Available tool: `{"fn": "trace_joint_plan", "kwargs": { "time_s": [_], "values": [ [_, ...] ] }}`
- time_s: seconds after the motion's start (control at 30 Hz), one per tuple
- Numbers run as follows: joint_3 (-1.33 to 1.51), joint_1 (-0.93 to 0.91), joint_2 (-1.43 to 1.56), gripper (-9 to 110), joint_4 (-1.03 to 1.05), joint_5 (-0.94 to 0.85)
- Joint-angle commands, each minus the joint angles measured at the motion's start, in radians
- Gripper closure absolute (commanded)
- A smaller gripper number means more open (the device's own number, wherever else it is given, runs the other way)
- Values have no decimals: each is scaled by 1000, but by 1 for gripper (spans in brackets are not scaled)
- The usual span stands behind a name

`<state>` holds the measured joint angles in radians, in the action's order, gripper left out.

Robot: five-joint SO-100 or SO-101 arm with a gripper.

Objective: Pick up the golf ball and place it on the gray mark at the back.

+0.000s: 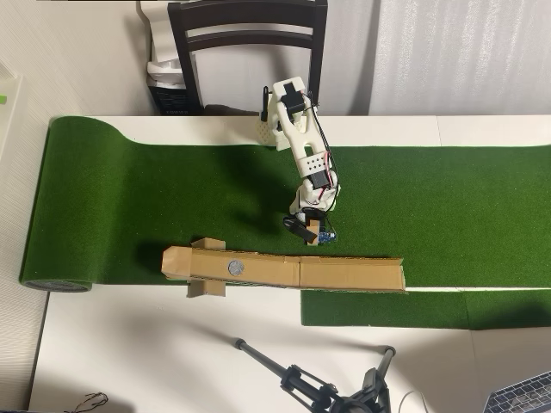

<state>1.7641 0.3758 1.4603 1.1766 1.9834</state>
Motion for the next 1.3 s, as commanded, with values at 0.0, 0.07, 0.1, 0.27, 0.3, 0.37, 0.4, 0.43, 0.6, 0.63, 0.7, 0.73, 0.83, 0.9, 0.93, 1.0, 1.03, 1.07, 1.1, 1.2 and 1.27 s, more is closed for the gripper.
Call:
{"fn": "trace_joint_plan", "kwargs": {
  "time_s": [0.0,0.07,0.1,0.27,0.3,0.37,0.4,0.43,0.6,0.63,0.7,0.73,0.83,0.9,0.93,1.0,1.03,1.07,1.1,1.2,1.27],
  "values": [
    [-153,-20,32,77,12,3],
    [-192,-44,32,77,35,3],
    [-215,-51,34,77,48,0],
    [-341,-60,35,77,144,-5],
    [-371,-72,35,77,169,-5],
    [-439,-80,35,77,201,-6],
    [-472,-81,35,77,216,-8],
    [-511,-89,35,77,236,-9],
    [-643,-146,35,77,304,-12],
    [-660,-164,35,77,299,-31],
    [-693,-202,25,77,282,-77],
    [-712,-222,21,77,275,-97],
    [-746,-282,20,77,239,-179],
    [-749,-318,20,77,204,-232],
    [-749,-334,20,77,184,-258],
    [-749,-362,20,77,146,-301],
    [-747,-374,20,77,127,-314],
    [-747,-385,20,77,107,-327],
    [-749,-397,20,77,86,-341],
    [-744,-422,20,77,3,-385],
    [-739,-434,18,77,-34,-413]
  ]
}}
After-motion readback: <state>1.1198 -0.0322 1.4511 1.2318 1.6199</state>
